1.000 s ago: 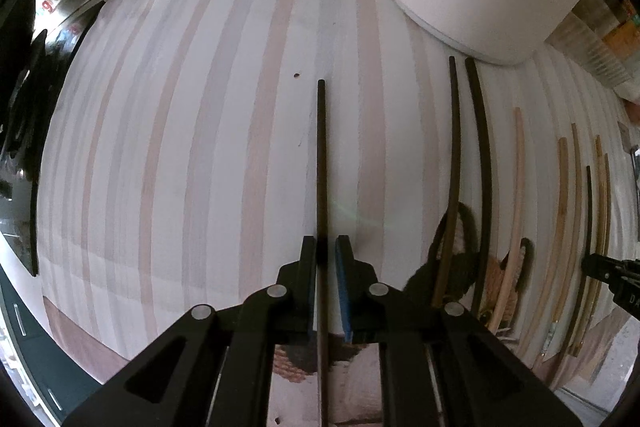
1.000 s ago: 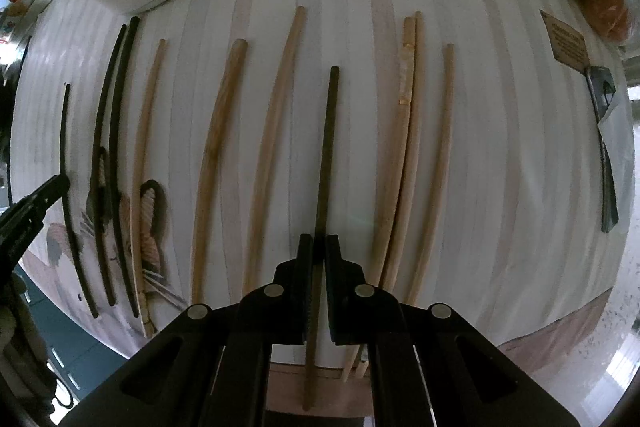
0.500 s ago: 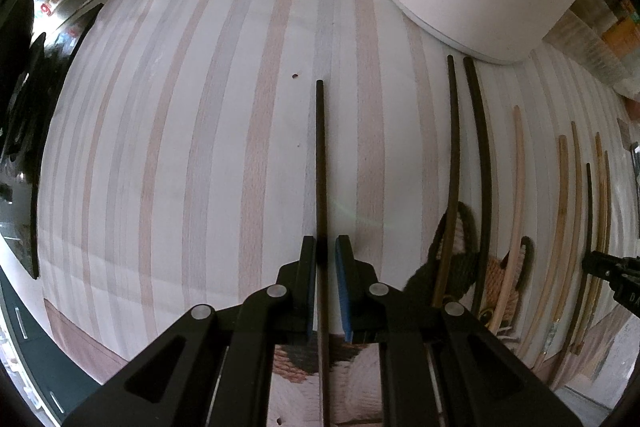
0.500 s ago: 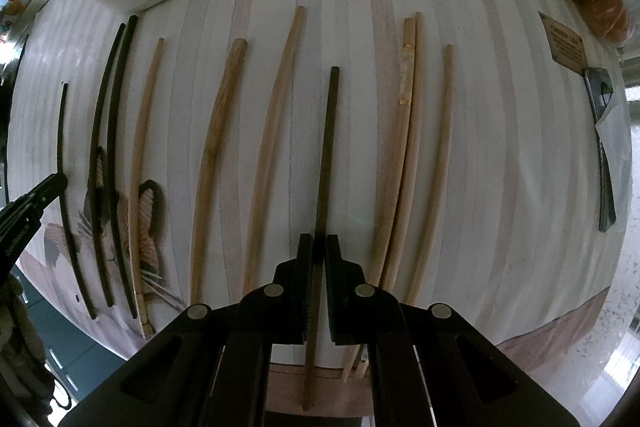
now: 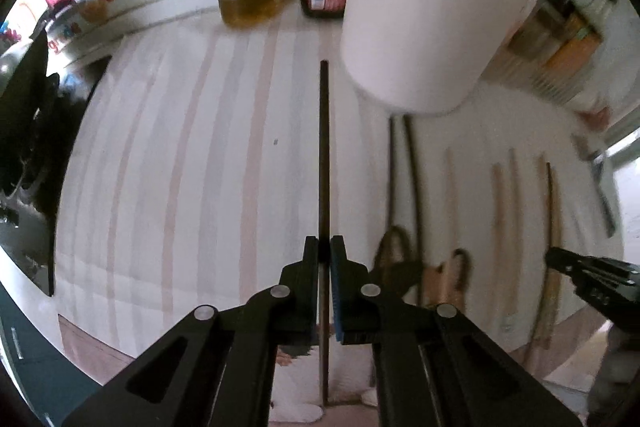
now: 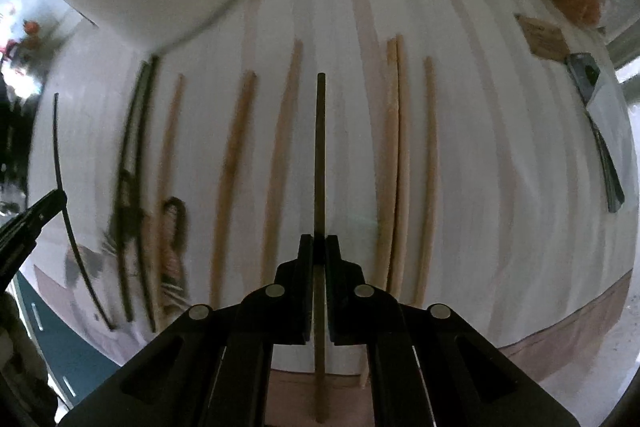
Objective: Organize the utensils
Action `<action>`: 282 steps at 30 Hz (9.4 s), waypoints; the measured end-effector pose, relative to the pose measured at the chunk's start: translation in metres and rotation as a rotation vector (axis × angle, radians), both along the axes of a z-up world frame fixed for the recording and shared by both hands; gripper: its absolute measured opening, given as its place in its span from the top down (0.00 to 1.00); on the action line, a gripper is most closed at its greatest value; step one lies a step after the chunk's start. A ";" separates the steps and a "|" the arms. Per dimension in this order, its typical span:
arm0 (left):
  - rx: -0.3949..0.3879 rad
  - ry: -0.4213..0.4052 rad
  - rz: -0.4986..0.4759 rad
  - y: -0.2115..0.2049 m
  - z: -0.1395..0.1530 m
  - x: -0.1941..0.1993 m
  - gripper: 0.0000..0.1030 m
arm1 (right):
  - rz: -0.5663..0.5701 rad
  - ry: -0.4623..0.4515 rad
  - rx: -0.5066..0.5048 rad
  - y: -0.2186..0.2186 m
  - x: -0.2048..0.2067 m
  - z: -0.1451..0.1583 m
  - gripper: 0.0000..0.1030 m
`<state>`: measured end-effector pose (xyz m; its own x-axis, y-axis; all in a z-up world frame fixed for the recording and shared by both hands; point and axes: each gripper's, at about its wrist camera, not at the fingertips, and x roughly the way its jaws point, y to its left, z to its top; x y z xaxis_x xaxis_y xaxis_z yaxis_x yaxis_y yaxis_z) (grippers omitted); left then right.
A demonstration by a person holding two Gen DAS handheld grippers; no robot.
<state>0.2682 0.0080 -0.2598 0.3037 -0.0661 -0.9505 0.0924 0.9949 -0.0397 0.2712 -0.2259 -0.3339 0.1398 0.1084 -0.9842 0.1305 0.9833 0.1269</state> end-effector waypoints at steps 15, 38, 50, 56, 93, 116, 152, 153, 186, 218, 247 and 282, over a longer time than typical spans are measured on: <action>-0.108 -0.375 -0.009 -0.006 0.163 0.013 0.97 | 0.018 -0.502 0.019 0.016 0.024 0.158 0.95; -0.172 -0.569 -0.070 -0.032 0.266 0.151 0.98 | -0.013 -0.914 0.090 0.045 0.187 0.309 0.95; -0.211 -0.409 -0.079 -0.035 0.213 0.199 0.95 | 0.025 -0.838 0.083 0.054 0.241 0.249 0.95; -0.149 -0.411 -0.026 -0.026 0.218 0.186 0.57 | 0.040 -0.769 0.103 0.044 0.234 0.239 0.78; 0.126 0.099 -0.078 -0.046 -0.056 0.035 0.30 | -0.088 -0.062 0.039 0.004 0.035 -0.001 0.53; 0.097 0.174 -0.023 -0.032 -0.061 -0.032 0.96 | 0.085 0.134 -0.030 0.009 -0.017 -0.035 0.93; 0.064 0.131 -0.010 -0.014 -0.053 0.004 0.97 | 0.082 0.071 -0.034 0.021 0.013 -0.030 0.93; 0.057 0.116 -0.014 -0.015 -0.045 0.003 0.97 | 0.077 0.052 -0.020 0.019 0.012 -0.026 0.93; -0.181 -0.618 -0.067 -0.029 0.305 0.117 0.98 | 0.026 -0.883 0.098 0.040 0.158 0.315 0.93; -0.111 -0.480 -0.045 -0.026 0.255 0.160 0.87 | 0.030 -0.801 0.094 0.049 0.227 0.246 0.75; 0.121 0.084 -0.019 -0.049 -0.024 0.024 0.23 | -0.189 -0.171 0.119 -0.063 0.017 0.032 0.67; 0.081 0.193 0.018 -0.006 -0.055 -0.029 0.96 | 0.185 0.091 -0.064 0.010 0.017 -0.022 0.93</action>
<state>0.2393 0.0023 -0.3144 0.1158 0.0167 -0.9931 0.0733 0.9970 0.0253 0.2878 -0.2157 -0.3563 0.0338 0.0608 -0.9976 -0.0444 0.9973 0.0592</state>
